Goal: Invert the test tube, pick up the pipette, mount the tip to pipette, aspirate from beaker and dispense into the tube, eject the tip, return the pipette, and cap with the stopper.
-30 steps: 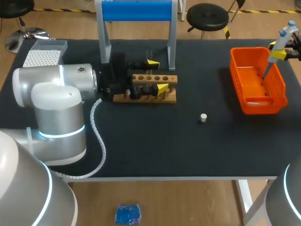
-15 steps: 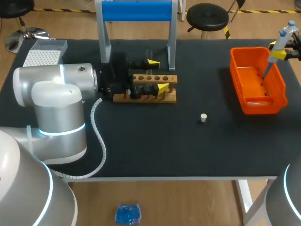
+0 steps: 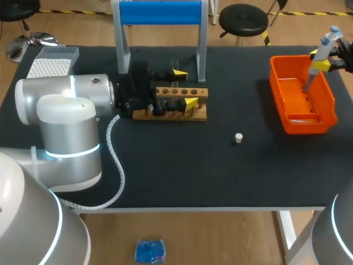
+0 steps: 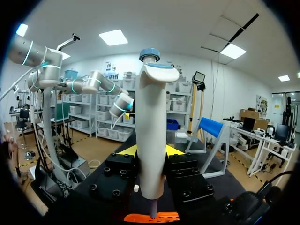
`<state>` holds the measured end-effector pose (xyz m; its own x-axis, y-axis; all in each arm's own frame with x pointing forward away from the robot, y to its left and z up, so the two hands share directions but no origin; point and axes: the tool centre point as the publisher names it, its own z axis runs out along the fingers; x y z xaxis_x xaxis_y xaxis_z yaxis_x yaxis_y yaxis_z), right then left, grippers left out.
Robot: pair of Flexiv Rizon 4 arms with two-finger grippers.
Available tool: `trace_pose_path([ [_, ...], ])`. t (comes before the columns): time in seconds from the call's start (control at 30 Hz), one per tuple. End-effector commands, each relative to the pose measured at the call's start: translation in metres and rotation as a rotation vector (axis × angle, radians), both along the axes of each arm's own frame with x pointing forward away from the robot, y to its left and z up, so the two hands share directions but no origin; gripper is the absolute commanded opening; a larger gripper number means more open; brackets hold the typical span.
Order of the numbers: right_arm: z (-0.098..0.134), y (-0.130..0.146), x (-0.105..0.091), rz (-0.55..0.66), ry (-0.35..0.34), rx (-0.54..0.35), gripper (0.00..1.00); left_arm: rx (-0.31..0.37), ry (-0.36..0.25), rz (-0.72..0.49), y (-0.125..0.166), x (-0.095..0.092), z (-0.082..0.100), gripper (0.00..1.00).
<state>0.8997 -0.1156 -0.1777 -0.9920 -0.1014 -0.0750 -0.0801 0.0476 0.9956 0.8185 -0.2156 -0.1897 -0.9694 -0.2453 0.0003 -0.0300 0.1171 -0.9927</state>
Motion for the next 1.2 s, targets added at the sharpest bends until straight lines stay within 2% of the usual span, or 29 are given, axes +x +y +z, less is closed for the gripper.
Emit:
trace_pose_path([
  [0.03, 0.013, 0.030, -0.017, -0.049, -0.005, -0.048, 0.00, 0.000, -0.001, 0.002, -0.001, 0.000, -0.001, 1.00],
  [0.27, 0.013, 0.081, -0.030, -0.038, 0.024, -0.073, 0.00, 0.000, -0.001, 0.002, -0.001, 0.000, -0.001, 1.00],
  [0.53, 0.010, 0.126, -0.054, -0.036, 0.055, -0.082, 0.00, 0.000, -0.001, 0.002, -0.001, 0.000, -0.001, 1.00],
  [0.7, 0.003, 0.153, -0.062, -0.020, 0.074, -0.027, 0.00, 0.000, -0.001, 0.002, -0.001, 0.000, -0.001, 1.00],
  [0.87, -0.002, 0.184, -0.067, 0.016, 0.062, 0.024, 0.00, 0.000, -0.001, 0.002, -0.001, 0.000, -0.001, 1.00],
  [1.2, -0.013, 0.225, -0.069, 0.053, 0.066, 0.045, 0.00, -0.008, -0.001, 0.003, -0.003, -0.002, 0.005, 1.00],
])
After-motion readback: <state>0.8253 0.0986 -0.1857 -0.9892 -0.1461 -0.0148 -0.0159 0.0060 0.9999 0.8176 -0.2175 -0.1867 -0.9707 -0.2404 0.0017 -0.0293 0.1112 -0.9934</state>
